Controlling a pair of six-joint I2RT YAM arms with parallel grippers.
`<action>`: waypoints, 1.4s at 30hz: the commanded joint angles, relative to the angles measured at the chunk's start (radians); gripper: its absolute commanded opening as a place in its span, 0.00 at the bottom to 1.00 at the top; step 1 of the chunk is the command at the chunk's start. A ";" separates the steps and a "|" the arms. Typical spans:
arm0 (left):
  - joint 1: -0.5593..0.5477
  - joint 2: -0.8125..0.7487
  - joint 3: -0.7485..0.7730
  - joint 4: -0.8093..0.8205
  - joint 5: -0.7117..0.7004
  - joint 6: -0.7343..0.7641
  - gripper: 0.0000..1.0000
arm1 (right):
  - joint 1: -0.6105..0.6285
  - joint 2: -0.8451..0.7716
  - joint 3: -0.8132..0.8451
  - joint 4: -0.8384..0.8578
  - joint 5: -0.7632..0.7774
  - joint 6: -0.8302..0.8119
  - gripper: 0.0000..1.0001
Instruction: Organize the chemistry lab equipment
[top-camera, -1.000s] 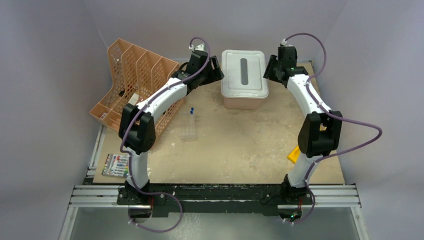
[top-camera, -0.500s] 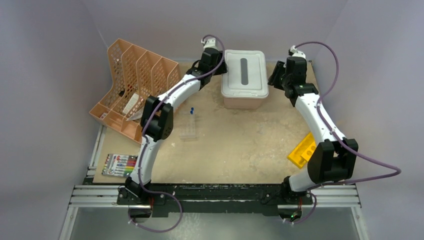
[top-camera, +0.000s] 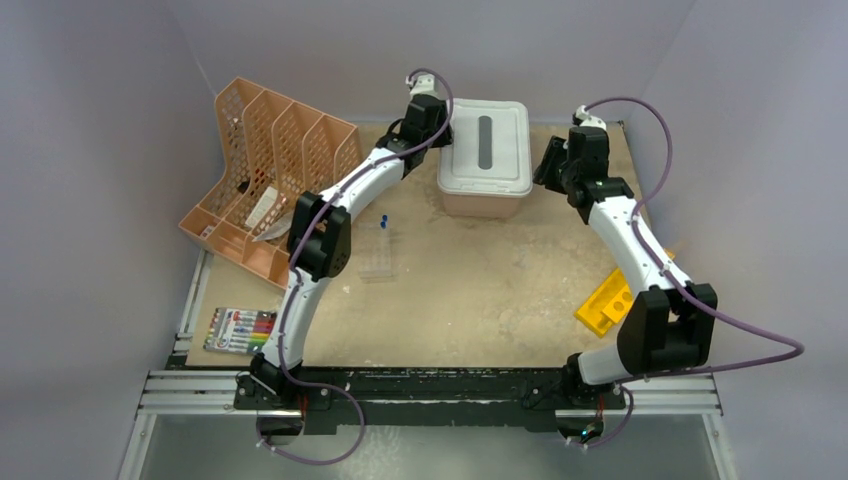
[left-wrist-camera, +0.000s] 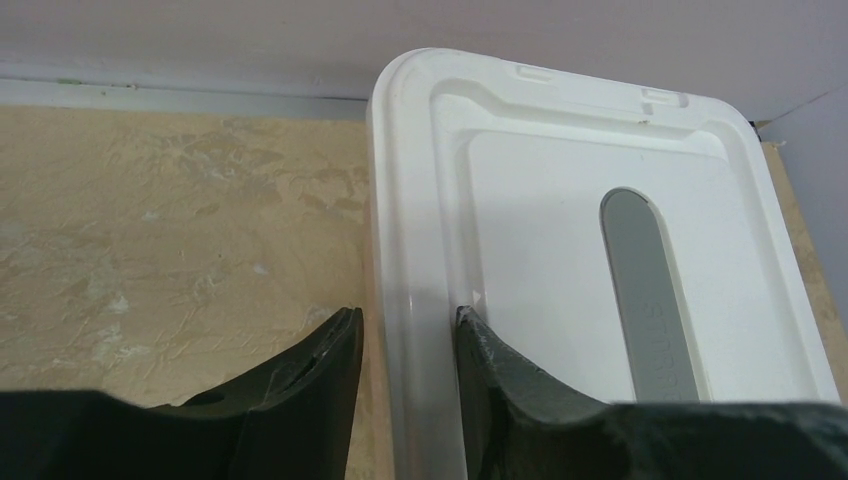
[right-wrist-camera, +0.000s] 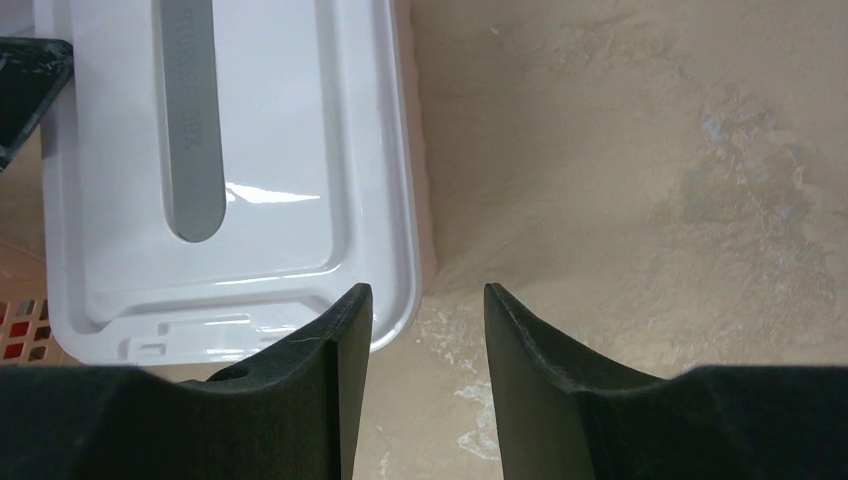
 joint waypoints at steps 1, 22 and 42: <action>0.016 -0.010 0.029 -0.121 -0.015 0.018 0.42 | 0.006 -0.056 0.050 -0.049 -0.022 -0.008 0.48; -0.040 -0.727 -0.403 -0.188 0.063 0.061 0.65 | 0.014 -0.242 0.076 -0.288 -0.072 -0.083 0.68; -0.078 -1.559 -0.726 -0.668 -0.464 0.048 0.80 | 0.016 -0.563 0.247 -0.402 0.028 -0.187 0.99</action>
